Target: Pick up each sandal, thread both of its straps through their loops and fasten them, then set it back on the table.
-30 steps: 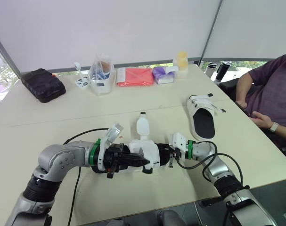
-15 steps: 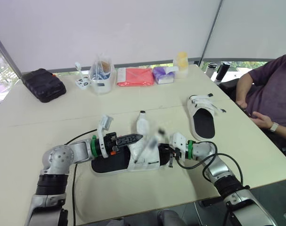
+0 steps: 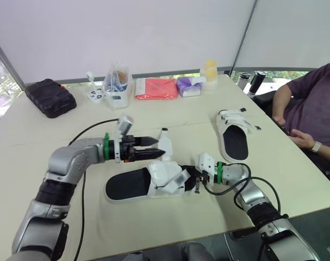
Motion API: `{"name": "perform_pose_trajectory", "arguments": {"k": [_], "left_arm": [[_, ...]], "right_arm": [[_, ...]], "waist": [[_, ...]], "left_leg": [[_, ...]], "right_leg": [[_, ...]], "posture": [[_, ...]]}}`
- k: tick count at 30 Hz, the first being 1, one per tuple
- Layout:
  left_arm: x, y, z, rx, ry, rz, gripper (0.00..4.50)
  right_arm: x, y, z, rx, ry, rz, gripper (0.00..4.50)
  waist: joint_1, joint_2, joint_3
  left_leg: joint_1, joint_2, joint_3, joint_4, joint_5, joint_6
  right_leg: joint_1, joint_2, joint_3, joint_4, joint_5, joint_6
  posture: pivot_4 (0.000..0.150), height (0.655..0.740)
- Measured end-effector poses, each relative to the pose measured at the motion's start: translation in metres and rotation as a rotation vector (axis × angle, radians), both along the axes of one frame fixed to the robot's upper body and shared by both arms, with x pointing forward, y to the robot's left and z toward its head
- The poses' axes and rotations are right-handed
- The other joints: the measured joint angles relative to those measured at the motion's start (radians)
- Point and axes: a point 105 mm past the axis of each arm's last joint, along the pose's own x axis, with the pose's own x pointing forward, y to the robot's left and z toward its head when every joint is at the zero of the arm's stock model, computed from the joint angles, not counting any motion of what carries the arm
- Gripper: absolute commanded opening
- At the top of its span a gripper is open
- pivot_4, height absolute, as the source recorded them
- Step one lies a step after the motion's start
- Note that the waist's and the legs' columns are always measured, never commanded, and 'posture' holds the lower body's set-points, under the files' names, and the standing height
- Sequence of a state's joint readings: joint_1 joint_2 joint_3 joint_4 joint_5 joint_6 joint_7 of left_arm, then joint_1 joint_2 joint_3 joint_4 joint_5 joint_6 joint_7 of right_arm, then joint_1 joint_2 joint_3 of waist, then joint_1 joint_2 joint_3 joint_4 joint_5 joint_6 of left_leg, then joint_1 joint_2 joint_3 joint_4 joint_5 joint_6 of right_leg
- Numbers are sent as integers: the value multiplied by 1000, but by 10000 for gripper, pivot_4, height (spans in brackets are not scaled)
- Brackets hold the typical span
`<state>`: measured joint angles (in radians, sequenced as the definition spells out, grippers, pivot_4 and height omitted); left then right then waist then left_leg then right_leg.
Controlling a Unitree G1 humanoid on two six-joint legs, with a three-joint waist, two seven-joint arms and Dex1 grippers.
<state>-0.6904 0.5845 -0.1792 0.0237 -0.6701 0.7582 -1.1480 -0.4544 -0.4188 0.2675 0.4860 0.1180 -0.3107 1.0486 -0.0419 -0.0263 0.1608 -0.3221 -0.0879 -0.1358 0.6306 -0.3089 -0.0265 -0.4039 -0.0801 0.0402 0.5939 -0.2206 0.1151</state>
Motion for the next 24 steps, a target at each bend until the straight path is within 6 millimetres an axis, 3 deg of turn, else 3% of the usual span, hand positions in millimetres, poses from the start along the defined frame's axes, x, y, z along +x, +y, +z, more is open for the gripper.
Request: {"name": "perform_pose_trajectory", "arguments": {"k": [4, 10, 24], "left_arm": [[0, -21, -4, 78, -77, -166, 39810], [1, -30, -45, 190, -27, -298, 39810], [17, -67, -58, 220, 5, -349, 39810]], "right_arm": [[1, 1, 0, -4, -1, 3, 0], [1, 2, 1, -3, -1, 5, 0], [1, 1, -1, 4, 0, -8, 0]], "waist": [[-1, 0, 0], [-2, 0, 0], [-2, -1, 0]], "left_leg": [[0, 0, 0, 0, 0, 0], [0, 1, 0, 0, 0, 1], [0, 0, -1, 0, 0, 1]], "right_leg": [[0, 0, 0, 0, 0, 0], [-1, 1, 0, 1, 0, 0], [0, 1, 0, 0, 2, 4]], "posture": [[1500, 7400], [1500, 7400], [1500, 7400]]}}
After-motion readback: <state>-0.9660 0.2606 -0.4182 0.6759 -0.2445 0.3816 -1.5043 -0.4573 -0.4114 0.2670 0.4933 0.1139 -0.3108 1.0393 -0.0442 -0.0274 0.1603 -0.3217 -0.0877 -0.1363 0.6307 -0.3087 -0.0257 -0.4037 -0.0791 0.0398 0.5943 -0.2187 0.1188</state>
